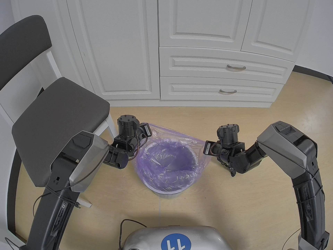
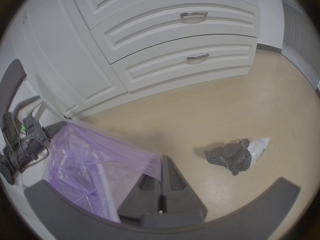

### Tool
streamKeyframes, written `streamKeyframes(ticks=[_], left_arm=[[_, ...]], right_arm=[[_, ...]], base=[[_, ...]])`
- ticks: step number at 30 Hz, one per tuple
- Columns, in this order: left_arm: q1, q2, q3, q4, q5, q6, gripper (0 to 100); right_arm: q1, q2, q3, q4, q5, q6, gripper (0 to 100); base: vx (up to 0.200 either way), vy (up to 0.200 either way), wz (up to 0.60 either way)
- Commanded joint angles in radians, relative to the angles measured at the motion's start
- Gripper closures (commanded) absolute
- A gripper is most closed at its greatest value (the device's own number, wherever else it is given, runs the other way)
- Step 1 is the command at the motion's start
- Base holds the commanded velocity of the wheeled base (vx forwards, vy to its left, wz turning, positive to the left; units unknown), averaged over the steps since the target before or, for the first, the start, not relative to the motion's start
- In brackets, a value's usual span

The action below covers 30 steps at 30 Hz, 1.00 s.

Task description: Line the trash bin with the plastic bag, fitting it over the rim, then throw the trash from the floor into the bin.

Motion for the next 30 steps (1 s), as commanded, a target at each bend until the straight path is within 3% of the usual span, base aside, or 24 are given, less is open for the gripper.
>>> streamKeyframes(ticks=[1, 2, 7, 15, 22, 23, 27, 30], left_arm=[[-0.002, 0.04, -0.043, 0.009, 0.017, -0.012, 100], [0.0, 0.037, -0.04, 0.01, 0.017, -0.011, 100], [-0.002, -0.006, 0.012, 0.05, 0.017, -0.009, 100], [-0.002, -0.175, 0.273, 0.029, 0.006, 0.02, 100], [0.001, -0.229, 0.385, -0.071, 0.016, 0.083, 100], [0.003, -0.238, 0.417, -0.109, 0.011, 0.087, 0], [0.004, -0.233, 0.426, -0.136, 0.016, 0.078, 0], [0.006, -0.248, 0.486, -0.177, 0.016, 0.081, 0]], right_arm=[[0.003, 0.026, -0.027, -0.002, -0.004, 0.012, 100], [0.003, 0.025, -0.026, -0.002, -0.004, 0.012, 0], [0.003, -0.027, 0.045, -0.001, 0.008, -0.003, 0], [0.015, -0.175, 0.26, -0.002, 0.034, -0.201, 0], [0.076, -0.214, 0.341, -0.091, 0.02, -0.215, 0], [0.104, -0.21, 0.364, -0.168, 0.014, -0.216, 0], [0.148, -0.202, 0.398, -0.292, -0.012, -0.216, 0], [0.181, -0.199, 0.416, -0.308, -0.014, -0.215, 0]], base=[[0.0, 0.0, 0.0], [0.0, 0.0, 0.0], [0.0, 0.0, 0.0], [0.0, 0.0, 0.0], [0.0, 0.0, 0.0], [0.0, 0.0, 0.0], [0.0, 0.0, 0.0], [0.0, 0.0, 0.0]])
